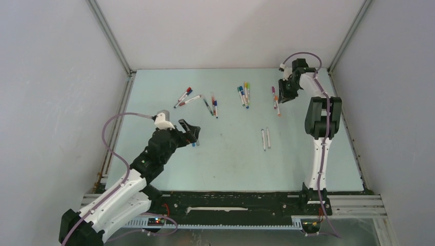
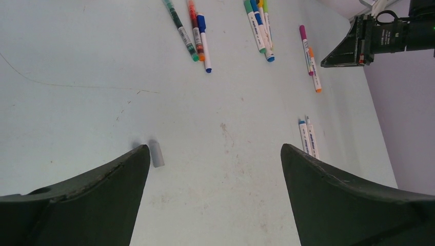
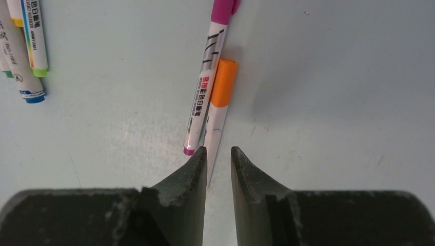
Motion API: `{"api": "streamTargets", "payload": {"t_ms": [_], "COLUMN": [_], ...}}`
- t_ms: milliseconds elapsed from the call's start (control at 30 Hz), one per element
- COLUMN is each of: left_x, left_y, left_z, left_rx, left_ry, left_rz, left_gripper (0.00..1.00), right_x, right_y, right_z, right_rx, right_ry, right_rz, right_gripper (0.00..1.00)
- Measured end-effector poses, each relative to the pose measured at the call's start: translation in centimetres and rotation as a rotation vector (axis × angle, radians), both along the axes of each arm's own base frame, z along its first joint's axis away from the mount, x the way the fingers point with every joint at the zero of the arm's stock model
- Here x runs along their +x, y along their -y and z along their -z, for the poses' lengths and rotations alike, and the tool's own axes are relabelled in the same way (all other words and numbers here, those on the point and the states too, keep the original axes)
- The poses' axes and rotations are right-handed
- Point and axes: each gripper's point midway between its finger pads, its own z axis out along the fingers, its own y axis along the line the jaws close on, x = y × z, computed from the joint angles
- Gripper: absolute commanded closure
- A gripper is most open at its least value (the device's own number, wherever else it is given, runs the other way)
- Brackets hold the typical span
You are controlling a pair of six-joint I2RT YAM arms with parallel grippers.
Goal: Open the pen caps
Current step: Pick up the pen from the center of the board.
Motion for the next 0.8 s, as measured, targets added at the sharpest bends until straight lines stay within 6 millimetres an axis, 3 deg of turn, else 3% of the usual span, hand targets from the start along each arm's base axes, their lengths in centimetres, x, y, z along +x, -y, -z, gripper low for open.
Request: {"api": "streamTargets", "payload": {"t_ms": [467, 800], "left_x": [0.2, 0.2], "left_y": [0.1, 0.2], "left_z": [1.3, 1.6], "left_rx": [0.025, 0.028], "left_ry": [-0.039, -0.049], "left_rz": [0.0, 0.005], "left_gripper": [0.0, 0.0], "right_x": [0.1, 0.0], "right_y": [0.0, -0.1], "right_z": [2.2, 2.5], "right_rx": [-0.017, -0.113], "right_ry": [-0.049, -0.048], "right_rz": [0.001, -0.016], "right_gripper": [0.75, 0.79]}}
